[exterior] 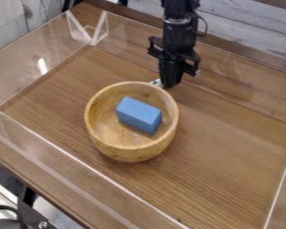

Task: Put the green marker in the brown bowl

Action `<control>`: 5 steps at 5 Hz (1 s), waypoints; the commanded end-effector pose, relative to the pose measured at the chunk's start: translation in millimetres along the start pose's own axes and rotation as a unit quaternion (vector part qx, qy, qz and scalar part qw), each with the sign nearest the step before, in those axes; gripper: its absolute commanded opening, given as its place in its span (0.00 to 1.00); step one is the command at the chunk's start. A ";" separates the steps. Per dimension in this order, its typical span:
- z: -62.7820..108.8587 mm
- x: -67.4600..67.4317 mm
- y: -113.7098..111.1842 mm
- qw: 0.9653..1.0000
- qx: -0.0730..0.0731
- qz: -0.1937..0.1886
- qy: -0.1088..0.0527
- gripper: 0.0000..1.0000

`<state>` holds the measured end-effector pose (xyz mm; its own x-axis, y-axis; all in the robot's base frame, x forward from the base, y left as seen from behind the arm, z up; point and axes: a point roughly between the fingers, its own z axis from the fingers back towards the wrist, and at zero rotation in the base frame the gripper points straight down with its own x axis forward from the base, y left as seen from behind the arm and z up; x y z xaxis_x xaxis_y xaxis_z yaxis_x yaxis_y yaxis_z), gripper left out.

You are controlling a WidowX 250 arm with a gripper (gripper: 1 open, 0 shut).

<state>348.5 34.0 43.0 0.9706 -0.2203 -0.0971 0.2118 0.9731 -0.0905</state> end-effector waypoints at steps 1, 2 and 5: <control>49.0 3.8 7.3 0.998 0.022 0.007 -0.051 0.00; 71.3 -1.9 9.4 0.998 0.026 0.016 -0.061 0.00; 117.0 -17.9 14.3 0.994 0.027 0.055 -0.087 0.00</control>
<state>346.4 56.5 134.0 0.9940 -0.1097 -0.0049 0.1092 0.9924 -0.0567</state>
